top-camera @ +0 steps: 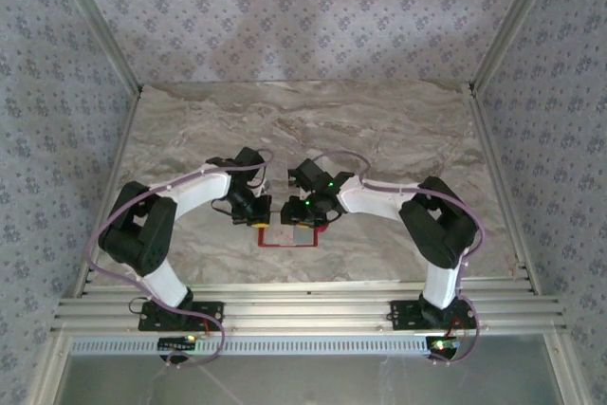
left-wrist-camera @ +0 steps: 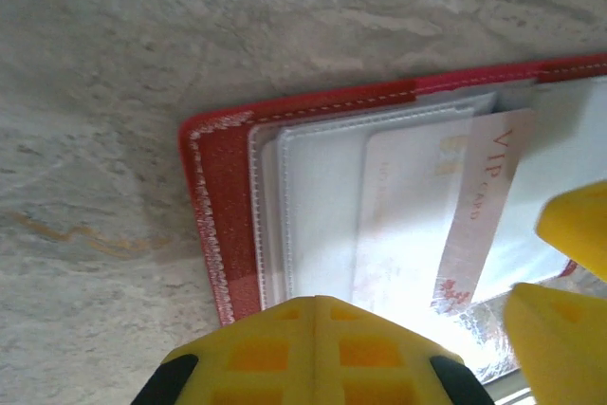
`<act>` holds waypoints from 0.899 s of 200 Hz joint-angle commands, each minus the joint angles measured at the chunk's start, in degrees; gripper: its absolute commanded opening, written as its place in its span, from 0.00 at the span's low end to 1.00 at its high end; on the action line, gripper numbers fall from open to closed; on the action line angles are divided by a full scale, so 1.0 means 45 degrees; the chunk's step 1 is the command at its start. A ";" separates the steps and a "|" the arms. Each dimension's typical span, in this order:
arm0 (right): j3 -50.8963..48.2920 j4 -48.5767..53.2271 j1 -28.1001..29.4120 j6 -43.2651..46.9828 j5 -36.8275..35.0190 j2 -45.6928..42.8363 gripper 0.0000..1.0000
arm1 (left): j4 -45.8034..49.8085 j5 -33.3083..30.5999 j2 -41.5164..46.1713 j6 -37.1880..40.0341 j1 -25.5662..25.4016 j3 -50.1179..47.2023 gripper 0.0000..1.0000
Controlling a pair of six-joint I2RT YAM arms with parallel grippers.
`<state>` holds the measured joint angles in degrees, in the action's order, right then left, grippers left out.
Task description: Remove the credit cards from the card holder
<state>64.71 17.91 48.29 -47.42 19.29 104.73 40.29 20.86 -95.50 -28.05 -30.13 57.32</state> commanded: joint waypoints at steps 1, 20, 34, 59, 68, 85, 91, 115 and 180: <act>0.0386 -0.0290 0.0001 -0.0147 0.0557 0.0547 0.43 | 0.0083 0.0365 -0.0447 0.0002 -0.0029 -0.0012 0.06; 0.0359 -0.0252 -0.0008 -0.0168 0.0472 0.0672 0.43 | 0.0153 0.0272 -0.0760 0.0115 -0.0030 -0.0120 0.05; 0.0270 -0.0150 0.0028 -0.0100 0.0216 0.0606 0.43 | 0.0319 0.0107 -0.0904 0.0197 -0.0028 -0.0150 0.05; 0.0240 0.0255 0.0062 0.0078 -0.0221 0.0490 0.42 | 0.0485 -0.0128 -0.1003 0.0277 -0.0029 -0.0226 0.05; 0.0212 0.0280 0.0050 0.0098 -0.0243 0.0468 0.42 | 0.0508 -0.0163 -0.1012 0.0277 -0.0038 -0.0255 0.05; 0.0135 0.0168 0.0090 0.0046 -0.0263 0.0282 0.42 | 0.0543 -0.0212 -0.1023 0.0297 -0.0038 -0.0282 0.05; 0.0084 0.0081 0.0107 0.0019 -0.0227 0.0199 0.42 | 0.0555 -0.0223 -0.1032 0.0297 -0.0042 -0.0303 0.05; -0.0107 -0.0228 0.0089 -0.0061 -0.0177 -0.0159 0.43 | 0.0576 -0.0242 -0.1005 0.0258 -0.0035 -0.0257 0.05; -0.0219 -0.0132 0.0074 -0.0052 -0.0268 0.0092 0.43 | 0.0617 -0.0261 -0.0925 0.0239 -0.0024 -0.0199 0.05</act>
<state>64.36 16.47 48.40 -47.40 19.03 105.03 40.49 21.80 -98.67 -27.62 -30.02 57.30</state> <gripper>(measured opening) 0.426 0.060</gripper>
